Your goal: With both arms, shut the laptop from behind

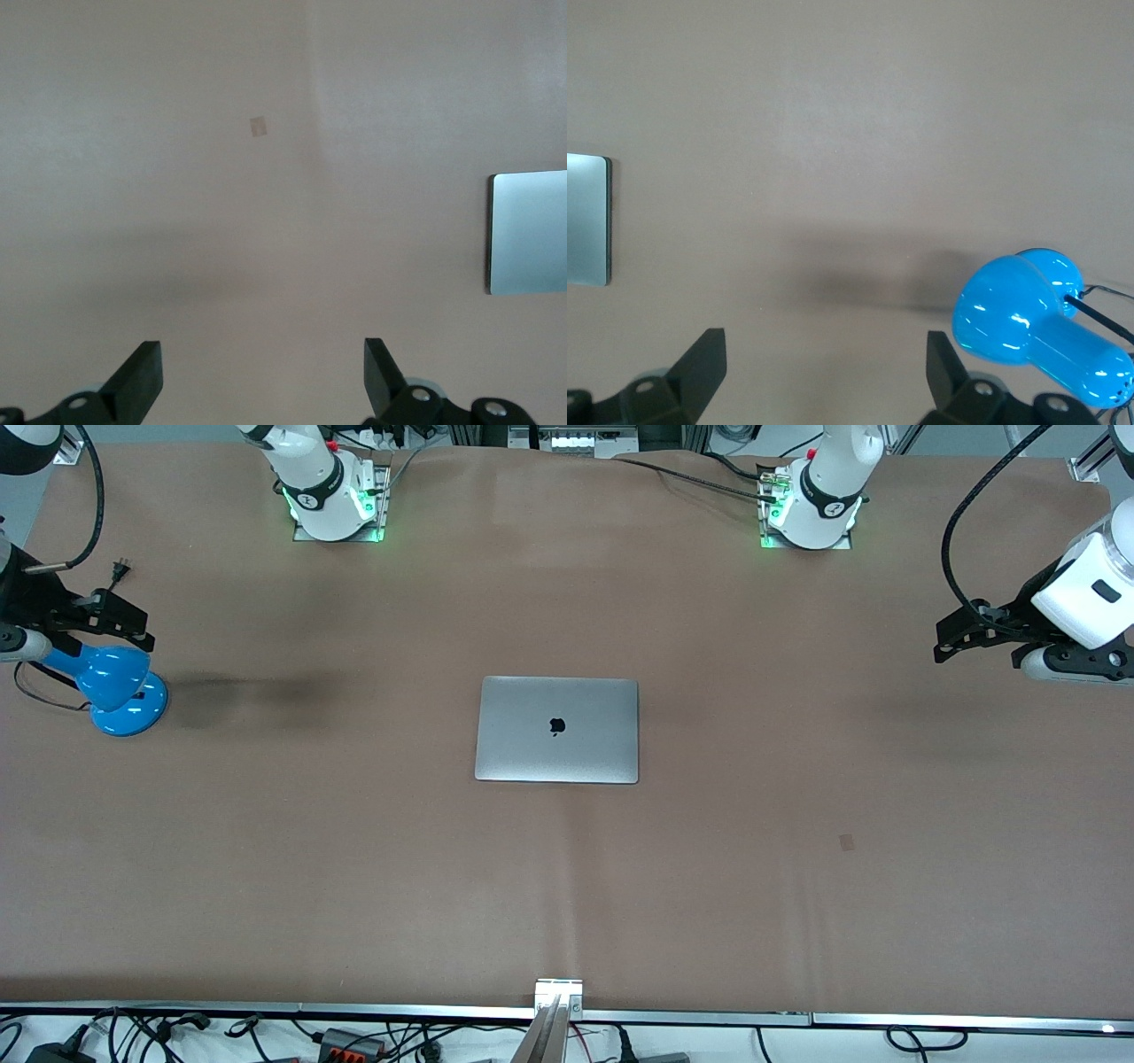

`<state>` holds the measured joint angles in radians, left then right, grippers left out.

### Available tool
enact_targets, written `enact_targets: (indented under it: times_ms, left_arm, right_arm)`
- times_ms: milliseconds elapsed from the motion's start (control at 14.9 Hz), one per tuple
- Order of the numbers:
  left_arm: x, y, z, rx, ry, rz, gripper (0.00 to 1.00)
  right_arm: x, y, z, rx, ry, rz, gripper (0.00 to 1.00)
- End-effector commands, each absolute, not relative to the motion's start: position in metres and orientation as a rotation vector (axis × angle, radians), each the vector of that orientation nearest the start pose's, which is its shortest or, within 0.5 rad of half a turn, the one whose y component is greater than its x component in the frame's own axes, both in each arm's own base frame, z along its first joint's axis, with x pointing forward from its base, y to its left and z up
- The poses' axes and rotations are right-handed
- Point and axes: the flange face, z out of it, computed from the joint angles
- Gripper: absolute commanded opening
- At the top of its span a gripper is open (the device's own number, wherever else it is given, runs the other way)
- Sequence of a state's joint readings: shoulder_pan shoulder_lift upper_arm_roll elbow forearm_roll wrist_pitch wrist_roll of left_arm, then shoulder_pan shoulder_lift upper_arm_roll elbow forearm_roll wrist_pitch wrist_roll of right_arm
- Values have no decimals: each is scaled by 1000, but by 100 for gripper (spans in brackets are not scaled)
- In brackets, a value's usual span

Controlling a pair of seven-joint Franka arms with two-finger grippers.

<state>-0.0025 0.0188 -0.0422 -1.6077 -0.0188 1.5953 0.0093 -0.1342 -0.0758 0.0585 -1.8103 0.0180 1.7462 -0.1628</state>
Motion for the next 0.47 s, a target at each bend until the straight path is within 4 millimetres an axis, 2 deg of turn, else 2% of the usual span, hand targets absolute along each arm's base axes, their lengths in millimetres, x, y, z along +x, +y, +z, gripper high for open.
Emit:
enact_targets:
  times_ms: [0,402]
  left_arm:
    - [555,-27,602,-3165,115,39,100]
    - [554,-29,603,-3165,120,37,100]
  right_arm:
    - [535,-34,571,-3139,-145,-48,100]
    - [534,-38,571,-3140,-133,-46,100]
